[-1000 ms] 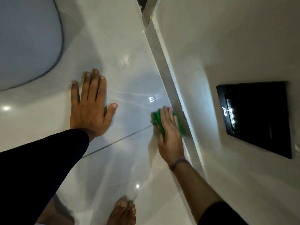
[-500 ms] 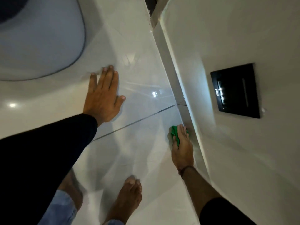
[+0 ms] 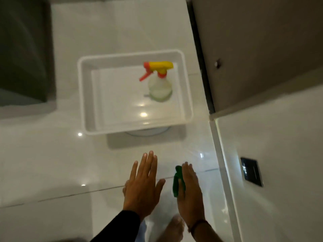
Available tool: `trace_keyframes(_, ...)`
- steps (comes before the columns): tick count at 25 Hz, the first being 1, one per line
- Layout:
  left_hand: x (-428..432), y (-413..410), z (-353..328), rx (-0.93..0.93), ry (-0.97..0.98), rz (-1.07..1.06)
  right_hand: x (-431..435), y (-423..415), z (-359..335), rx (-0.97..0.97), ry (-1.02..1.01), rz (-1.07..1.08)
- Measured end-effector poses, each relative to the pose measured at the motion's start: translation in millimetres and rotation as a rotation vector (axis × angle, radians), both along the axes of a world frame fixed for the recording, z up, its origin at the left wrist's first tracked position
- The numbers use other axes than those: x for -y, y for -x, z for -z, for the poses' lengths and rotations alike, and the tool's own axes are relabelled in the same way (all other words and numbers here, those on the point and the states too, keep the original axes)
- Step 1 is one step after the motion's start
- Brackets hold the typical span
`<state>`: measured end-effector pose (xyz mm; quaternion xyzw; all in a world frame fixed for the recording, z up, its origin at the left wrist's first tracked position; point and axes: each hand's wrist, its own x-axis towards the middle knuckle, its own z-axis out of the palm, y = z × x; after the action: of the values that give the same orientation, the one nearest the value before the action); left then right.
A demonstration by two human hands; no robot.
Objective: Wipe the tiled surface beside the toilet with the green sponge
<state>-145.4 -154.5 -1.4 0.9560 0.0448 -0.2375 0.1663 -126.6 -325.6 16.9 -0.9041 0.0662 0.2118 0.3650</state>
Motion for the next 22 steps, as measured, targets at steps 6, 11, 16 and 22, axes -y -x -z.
trace_keyframes(6, -117, -72, -57, 0.24, -0.173, -0.133, -143, -103, -55, 0.337, -0.106, -0.317)
trace_keyframes(11, -193, -148, -34, 0.24, -0.267, -0.109, -229, -197, -19, 0.385, 0.073, -0.476)
trace_keyframes(16, -213, -169, 17, 0.206, -0.293, -0.095, -240, -245, 51, 0.488, 0.379, -0.589)
trace_keyframes(22, -211, -172, 33, 0.237, -0.311, -0.083, -244, -245, 81, 0.4, 0.536, -0.725)
